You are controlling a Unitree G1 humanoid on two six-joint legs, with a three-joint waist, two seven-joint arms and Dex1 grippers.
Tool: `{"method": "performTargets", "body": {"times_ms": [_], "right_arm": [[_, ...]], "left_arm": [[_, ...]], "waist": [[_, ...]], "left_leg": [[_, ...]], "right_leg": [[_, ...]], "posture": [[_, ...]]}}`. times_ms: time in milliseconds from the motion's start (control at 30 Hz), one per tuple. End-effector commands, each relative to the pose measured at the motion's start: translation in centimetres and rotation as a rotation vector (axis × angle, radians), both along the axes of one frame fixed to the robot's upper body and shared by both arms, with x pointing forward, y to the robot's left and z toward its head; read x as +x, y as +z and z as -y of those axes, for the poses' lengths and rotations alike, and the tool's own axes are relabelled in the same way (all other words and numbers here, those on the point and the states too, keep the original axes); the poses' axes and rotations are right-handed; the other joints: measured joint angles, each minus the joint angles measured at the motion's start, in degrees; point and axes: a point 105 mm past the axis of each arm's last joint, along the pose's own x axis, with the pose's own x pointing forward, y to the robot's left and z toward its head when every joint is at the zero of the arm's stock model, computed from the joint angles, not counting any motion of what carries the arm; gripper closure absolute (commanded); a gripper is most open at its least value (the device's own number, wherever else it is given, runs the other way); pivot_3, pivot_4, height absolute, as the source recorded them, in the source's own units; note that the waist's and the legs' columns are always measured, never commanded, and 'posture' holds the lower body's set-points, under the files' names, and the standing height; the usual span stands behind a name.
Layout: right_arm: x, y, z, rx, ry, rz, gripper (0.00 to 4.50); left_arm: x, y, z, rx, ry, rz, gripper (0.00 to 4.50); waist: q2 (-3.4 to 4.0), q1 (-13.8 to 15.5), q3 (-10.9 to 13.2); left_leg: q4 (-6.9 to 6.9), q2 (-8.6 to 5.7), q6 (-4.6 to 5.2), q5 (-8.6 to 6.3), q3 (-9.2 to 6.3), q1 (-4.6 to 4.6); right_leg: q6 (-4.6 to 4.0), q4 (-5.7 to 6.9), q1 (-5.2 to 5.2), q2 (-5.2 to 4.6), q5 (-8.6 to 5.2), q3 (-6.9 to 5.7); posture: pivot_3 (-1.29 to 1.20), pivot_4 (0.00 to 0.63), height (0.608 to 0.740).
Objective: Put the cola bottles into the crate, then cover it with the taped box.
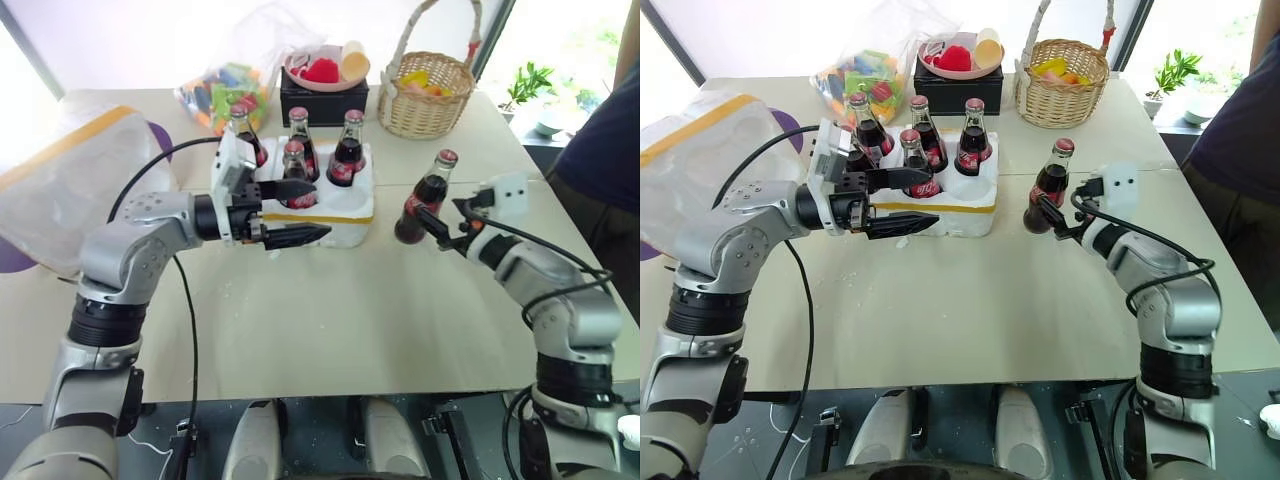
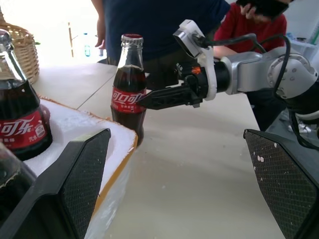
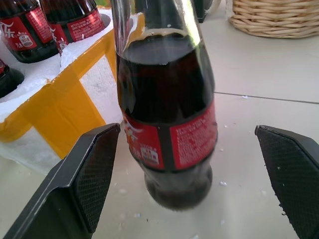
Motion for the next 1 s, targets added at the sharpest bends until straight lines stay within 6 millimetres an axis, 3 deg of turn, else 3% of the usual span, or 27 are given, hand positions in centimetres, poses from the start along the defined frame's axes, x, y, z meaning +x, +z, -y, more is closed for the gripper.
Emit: {"method": "performTargets", "body": {"times_ms": [33,100,233,367,500,633,733,800,1000], "right_arm": [[1.4,0.7,-0.8,0.001,0.019,0.049,0.06],[2.4,0.3,-0.6,0.010,0.004,0.046,0.06],[3.3,0.7,-0.2,0.009,-0.002,0.064,1.68],[2.1,3.8,0.2,0.004,0.048,0.155,1.67],[0.4,9.2,-0.5,0.015,0.155,0.294,1.67],[-0.6,13.8,-3.8,0.045,0.314,0.383,1.67],[-0.6,15.1,-6.8,0.080,0.415,0.392,1.67],[-0.4,15.0,-9.2,0.071,0.482,0.383,1.67],[0.8,11.5,-11.6,0.023,0.516,0.297,1.67]], "left_arm": [[-0.6,0.9,-0.3,-0.003,0.010,0.047,0.00],[-0.7,1.0,-0.4,-0.007,0.016,0.049,0.00],[-0.9,1.2,-0.7,-0.010,0.034,0.055,0.00],[-1.0,1.3,-1.2,-0.013,0.063,0.059,0.00],[-1.2,1.3,-2.2,-0.003,0.109,0.065,0.00],[-1.5,1.3,-4.0,0.018,0.172,0.074,0.00],[-1.5,1.2,-5.2,0.031,0.222,0.077,0.00],[-1.5,1.2,-5.8,0.041,0.254,0.083,0.00],[-1.7,1.5,-5.7,0.035,0.261,0.096,0.00]], "waist": [[0.01,-0.2,0.0],[0.01,-0.4,0.0],[0.01,-0.7,0.0],[0.04,-0.7,0.0],[0.14,-0.8,0.1],[0.24,-1.6,0.2],[0.23,-1.6,0.2],[0.23,-1.5,0.1],[0.20,0.2,0.2]], "left_leg": [[0.00,0.00,0.00,0.00,0.00,-0.01],[-0.01,0.00,0.00,0.00,-0.02,-0.01],[-0.01,-0.01,0.00,0.00,-0.01,-0.03],[-0.01,-0.01,0.00,0.00,-0.02,-0.03],[-0.04,-0.01,0.00,0.00,0.00,-0.08],[-0.10,0.01,0.00,0.00,0.04,-0.05],[-0.16,0.07,0.00,0.00,-0.06,-0.02],[-0.17,0.10,0.01,0.00,-0.06,-0.02],[-0.05,0.01,0.00,0.00,-0.04,-0.16]], "right_leg": [[0.00,0.00,-0.01,0.00,0.00,0.00],[0.01,0.01,-0.01,0.00,0.01,-0.01],[0.12,-0.01,0.01,-0.02,0.06,-0.01],[0.14,0.00,0.00,-0.01,0.06,-0.01],[0.16,0.00,-0.07,-0.02,0.07,0.00],[0.15,0.10,-0.20,0.03,0.07,0.06],[0.05,0.13,-0.20,0.13,0.01,0.01],[0.03,0.12,-0.20,0.16,0.00,0.00],[0.04,0.08,-0.18,0.00,0.01,-0.06]], "posture": [[0.00,0.150,0.740],[0.00,0.150,0.740],[0.00,0.150,0.740],[0.00,0.150,0.740],[0.00,0.150,0.740],[0.00,0.150,0.740],[0.00,0.150,0.740],[0.00,0.150,0.740],[0.00,0.150,0.740]]}}
